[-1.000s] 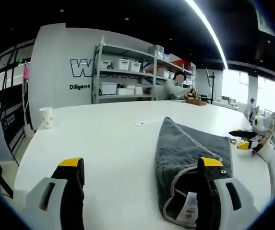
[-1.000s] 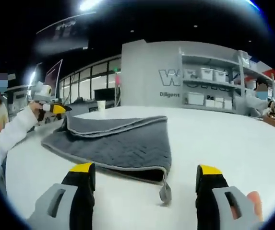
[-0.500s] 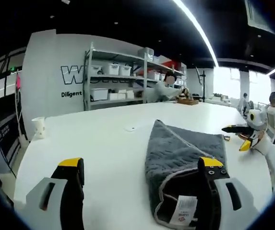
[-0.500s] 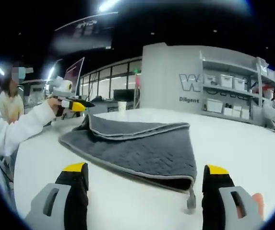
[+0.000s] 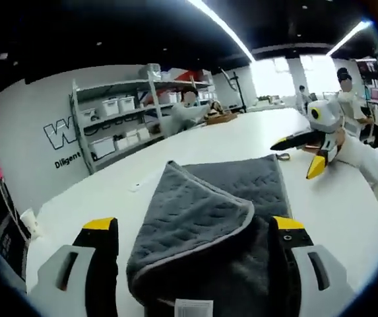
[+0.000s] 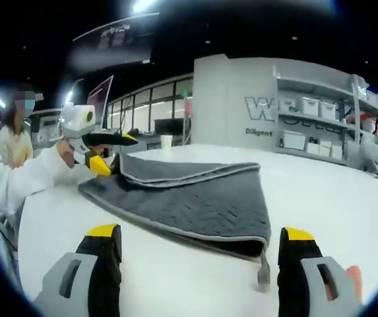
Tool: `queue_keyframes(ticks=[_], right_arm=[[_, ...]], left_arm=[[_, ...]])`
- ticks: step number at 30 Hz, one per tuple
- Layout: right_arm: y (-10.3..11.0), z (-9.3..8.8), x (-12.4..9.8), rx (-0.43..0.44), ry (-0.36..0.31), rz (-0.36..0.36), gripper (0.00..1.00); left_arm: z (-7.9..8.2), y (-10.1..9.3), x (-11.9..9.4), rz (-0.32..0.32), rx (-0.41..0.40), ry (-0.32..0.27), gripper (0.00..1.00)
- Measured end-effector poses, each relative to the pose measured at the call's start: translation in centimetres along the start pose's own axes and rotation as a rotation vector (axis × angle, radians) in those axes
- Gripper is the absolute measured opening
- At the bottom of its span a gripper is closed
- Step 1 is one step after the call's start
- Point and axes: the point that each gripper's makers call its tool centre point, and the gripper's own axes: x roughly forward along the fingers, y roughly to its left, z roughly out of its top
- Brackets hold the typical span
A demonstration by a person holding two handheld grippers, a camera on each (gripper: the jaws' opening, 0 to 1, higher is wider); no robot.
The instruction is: Open the folded towel by lifting each exposed corner and separating the folded layers until the towel lies flat within the target outline without major curled edges
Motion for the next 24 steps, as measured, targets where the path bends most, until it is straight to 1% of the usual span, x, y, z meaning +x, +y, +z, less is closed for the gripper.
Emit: queue_keyframes(ticks=[1, 3, 4, 7, 9, 11, 13, 14, 16, 17, 19, 22, 24], right_arm=[[0.0, 0.0, 0.0, -0.003, -0.001, 0.002, 0.99], [0.2, 0.0, 0.0, -0.002, -0.001, 0.008, 0.99], [0.2, 0.0, 0.0, 0.000, 0.000, 0.009, 0.99], [0.1, -0.1, 0.0, 0.001, 0.002, 0.005, 0.99], [0.1, 0.0, 0.0, 0.004, 0.000, 0.006, 0.99], [0.2, -0.1, 0.0, 0.005, 0.000, 0.007, 0.99], [0.2, -0.1, 0.1, 0.001, 0.003, 0.005, 0.99], [0.1, -0.1, 0.1, -0.002, 0.003, 0.002, 0.99], [0.1, -0.1, 0.1, -0.002, 0.003, 0.003, 0.99], [0.1, -0.1, 0.1, -0.002, 0.003, 0.003, 0.99], [0.1, -0.1, 0.1, -0.004, 0.004, 0.002, 0.99], [0.1, -0.1, 0.0, -0.007, 0.005, -0.003, 0.99], [0.0, -0.1, 0.1, -0.011, 0.006, -0.008, 0.99]], left_arm=[[0.0, -0.2, 0.2, 0.017, 0.025, 0.008, 0.91], [0.1, 0.0, 0.3, 0.070, 0.074, 0.014, 0.91], [0.2, 0.2, 0.4, 0.103, 0.115, 0.020, 0.91], [0.4, 0.1, 0.5, 0.154, 0.245, 0.027, 0.90], [0.7, -0.2, 0.4, 0.173, 0.291, 0.026, 0.87], [1.0, -0.5, 0.3, 0.183, 0.302, 0.009, 0.84], [1.4, -0.7, 0.3, 0.195, 0.337, -0.004, 0.82], [1.4, -0.7, 0.3, 0.202, 0.364, -0.001, 0.80], [1.0, -0.5, 0.4, 0.232, 0.419, 0.028, 0.79], [0.9, -0.7, 0.5, 0.236, 0.447, 0.030, 0.78], [0.7, -0.9, 0.7, 0.234, 0.459, 0.035, 0.76], [0.9, -1.1, 0.9, 0.250, 0.466, 0.017, 0.73], [1.0, -1.1, 1.0, 0.268, 0.502, 0.016, 0.69]])
